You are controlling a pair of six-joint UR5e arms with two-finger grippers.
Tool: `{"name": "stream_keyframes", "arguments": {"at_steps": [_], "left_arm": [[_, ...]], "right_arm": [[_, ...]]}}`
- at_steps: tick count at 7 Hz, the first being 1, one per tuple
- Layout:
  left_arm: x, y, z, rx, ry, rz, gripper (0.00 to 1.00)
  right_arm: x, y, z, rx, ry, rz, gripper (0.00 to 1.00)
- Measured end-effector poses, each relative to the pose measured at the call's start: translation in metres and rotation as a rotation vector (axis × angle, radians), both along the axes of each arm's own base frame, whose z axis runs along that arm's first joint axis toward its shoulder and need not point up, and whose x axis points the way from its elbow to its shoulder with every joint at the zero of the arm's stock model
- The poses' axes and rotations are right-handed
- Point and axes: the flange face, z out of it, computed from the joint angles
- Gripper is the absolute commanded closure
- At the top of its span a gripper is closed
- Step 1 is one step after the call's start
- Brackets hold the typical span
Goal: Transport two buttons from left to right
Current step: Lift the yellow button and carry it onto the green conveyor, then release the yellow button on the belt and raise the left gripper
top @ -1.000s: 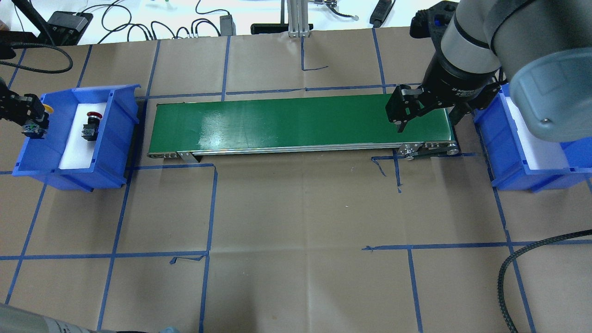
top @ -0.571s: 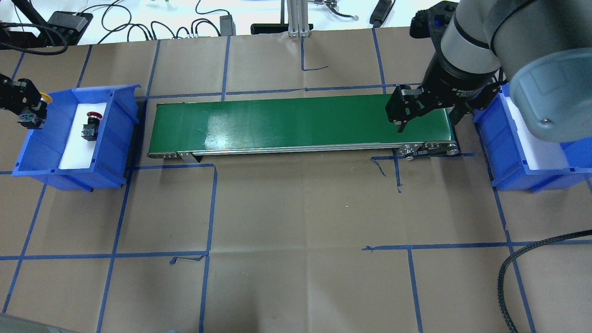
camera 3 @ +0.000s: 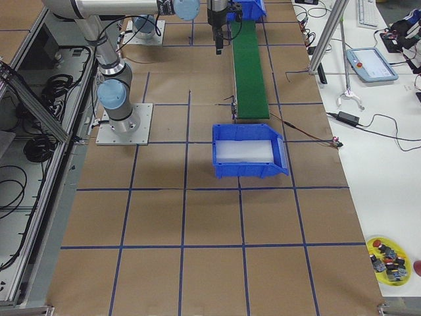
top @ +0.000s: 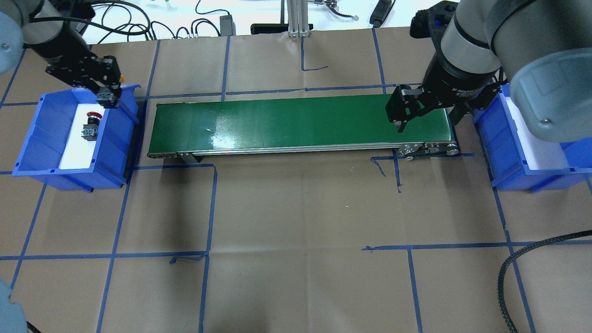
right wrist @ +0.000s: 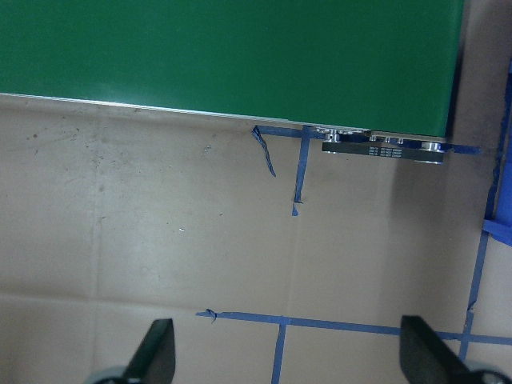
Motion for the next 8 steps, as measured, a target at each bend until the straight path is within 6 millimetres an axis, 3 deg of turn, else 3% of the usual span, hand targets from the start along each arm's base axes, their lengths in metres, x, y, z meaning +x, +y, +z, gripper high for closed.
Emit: {"name": "stream_keyframes", "arguments": {"at_steps": [1,2,3,5,6,7,8], "left_arm": [[-0.039,-0.002,-0.015,0.002,0.0,-0.007,0.97],[-0.064,-0.002,-0.034,0.012,0.001,-0.018,0.97],[-0.078,0.0,-0.058,0.013,0.0,-0.021,0.97],[-0.084,0.002,-0.112,-0.034,-0.009,-0.023,0.96],[-0.084,0.004,-0.131,-0.049,-0.013,-0.023,0.64],[-0.084,0.006,-0.138,-0.055,-0.014,-0.022,0.09],[-0.084,0.007,-0.142,-0.057,-0.013,-0.021,0.01]], "right_arm": [[0.0,0.0,0.0,0.001,0.0,0.0,0.0],[0.0,0.0,0.0,0.001,0.0,0.0,0.0],[0.0,0.0,-0.001,0.001,0.0,0.0,0.0],[0.0,0.0,-0.001,0.001,0.0,0.0,0.0],[0.0,0.0,-0.001,0.001,0.0,0.0,0.0],[0.0,0.0,-0.001,0.001,0.0,0.0,0.0],[0.0,0.0,-0.001,0.001,0.0,0.0,0.0]]}}
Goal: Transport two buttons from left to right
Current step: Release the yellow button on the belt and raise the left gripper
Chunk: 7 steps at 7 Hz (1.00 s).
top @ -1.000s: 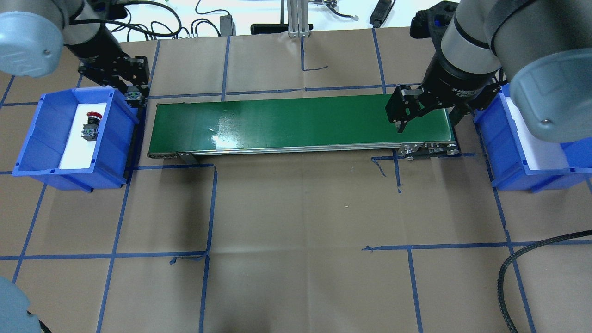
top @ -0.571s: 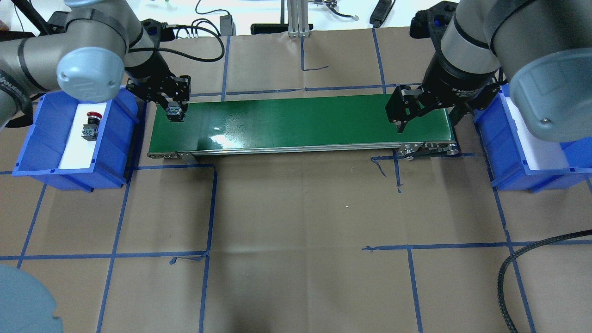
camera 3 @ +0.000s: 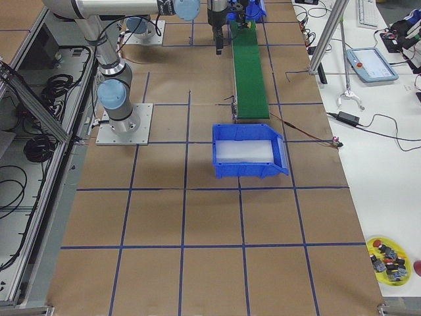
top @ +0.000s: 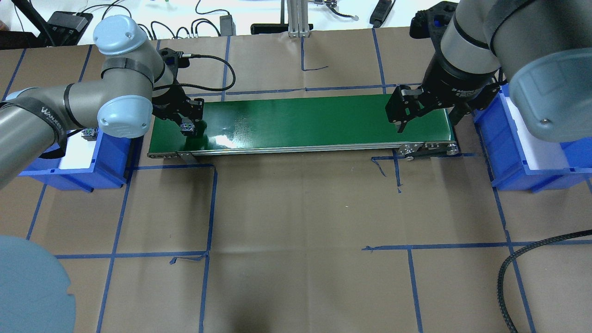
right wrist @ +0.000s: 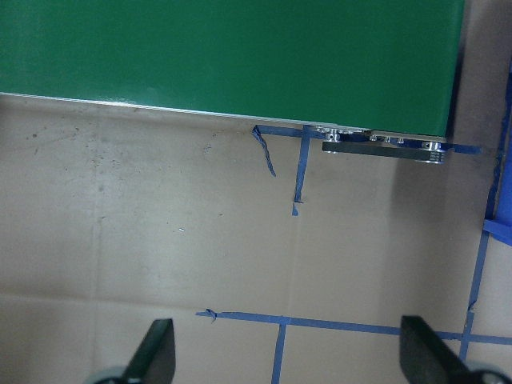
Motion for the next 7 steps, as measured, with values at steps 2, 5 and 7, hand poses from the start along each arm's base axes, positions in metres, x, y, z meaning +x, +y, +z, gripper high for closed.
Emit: {"name": "stream_keyframes", "arguments": {"at_steps": [2,5,7], "left_arm": [[0.002,-0.005,0.014,-0.03,-0.003,0.006,0.0],[0.008,-0.012,0.091,-0.047,-0.005,0.015,0.0],[0.01,-0.012,0.149,-0.018,-0.002,0.012,0.0]], "right_arm": [[0.0,0.0,0.0,0.0,0.0,0.0,0.0],[0.0,0.0,0.0,0.0,0.0,0.0,0.0],[0.0,0.0,0.0,0.0,0.0,0.0,0.0]]}}
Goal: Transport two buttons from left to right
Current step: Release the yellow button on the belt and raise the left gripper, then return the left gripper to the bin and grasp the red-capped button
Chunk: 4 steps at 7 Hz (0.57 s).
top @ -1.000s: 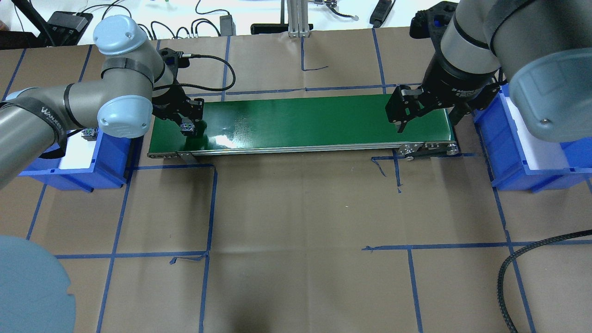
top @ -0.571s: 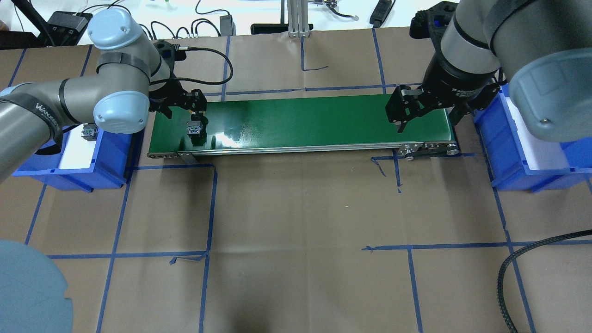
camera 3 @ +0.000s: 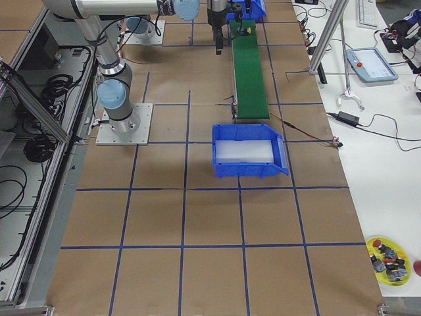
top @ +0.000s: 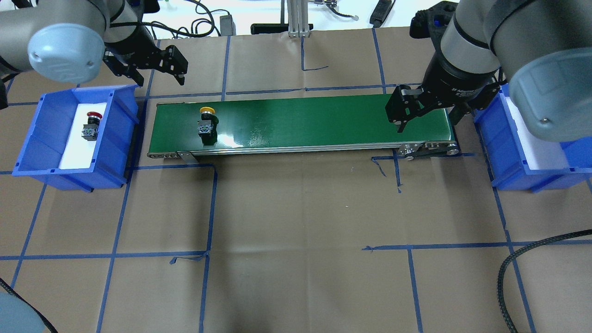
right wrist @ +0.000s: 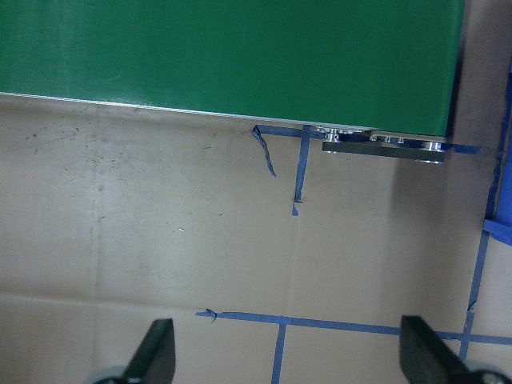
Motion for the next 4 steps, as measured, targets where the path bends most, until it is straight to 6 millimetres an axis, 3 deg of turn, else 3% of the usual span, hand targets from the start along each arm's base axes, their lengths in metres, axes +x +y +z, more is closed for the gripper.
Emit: {"name": "stream_keyframes", "arguments": {"at_steps": [1,2,4], "left_arm": [[0.009,-0.004,0.012,0.005,0.001,0.008,0.0],[0.03,-0.008,0.015,0.008,0.002,0.025,0.0],[0.096,-0.013,0.013,0.016,-0.006,0.021,0.0]], "right_arm": [[0.0,0.0,0.0,0.0,0.0,0.0,0.0],[0.0,0.0,0.0,0.0,0.0,0.0,0.0],[0.0,0.0,0.0,0.0,0.0,0.0,0.0]]}}
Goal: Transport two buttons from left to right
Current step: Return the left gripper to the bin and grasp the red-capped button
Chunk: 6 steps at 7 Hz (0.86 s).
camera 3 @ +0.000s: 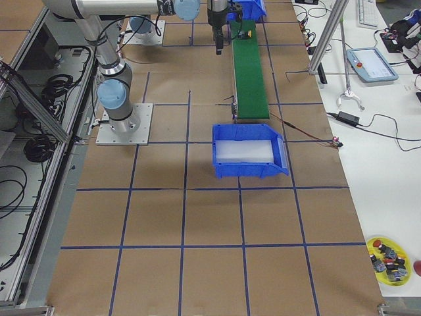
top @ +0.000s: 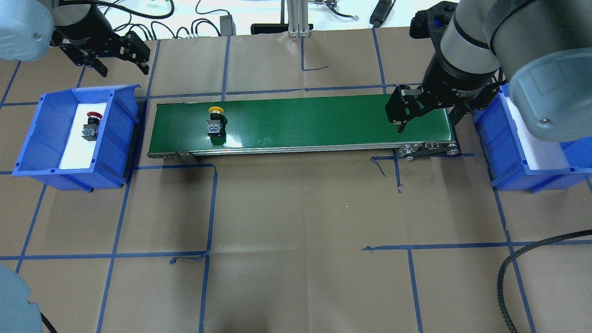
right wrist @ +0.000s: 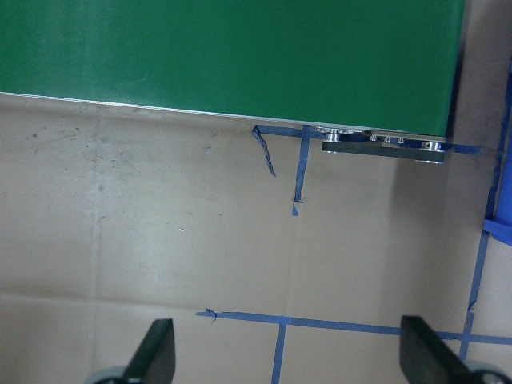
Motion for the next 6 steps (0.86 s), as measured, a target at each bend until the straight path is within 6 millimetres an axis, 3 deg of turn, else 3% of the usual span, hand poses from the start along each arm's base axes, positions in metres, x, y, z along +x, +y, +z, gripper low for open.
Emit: {"name": "stream_keyframes", "arguments": {"at_steps": [3,4,6], "left_arm": [[0.118,0.007,-0.019,0.029,-0.011,-0.069,0.01],[0.143,0.005,-0.034,0.044,-0.005,-0.085,0.01],[0.166,-0.005,-0.06,0.059,0.003,-0.104,0.01]], "right_arm": [[0.0,0.0,0.0,-0.001,0.0,0.0,0.0],[0.0,0.0,0.001,-0.002,0.0,0.0,0.0],[0.0,0.0,0.001,-0.002,0.0,0.0,0.0]]}}
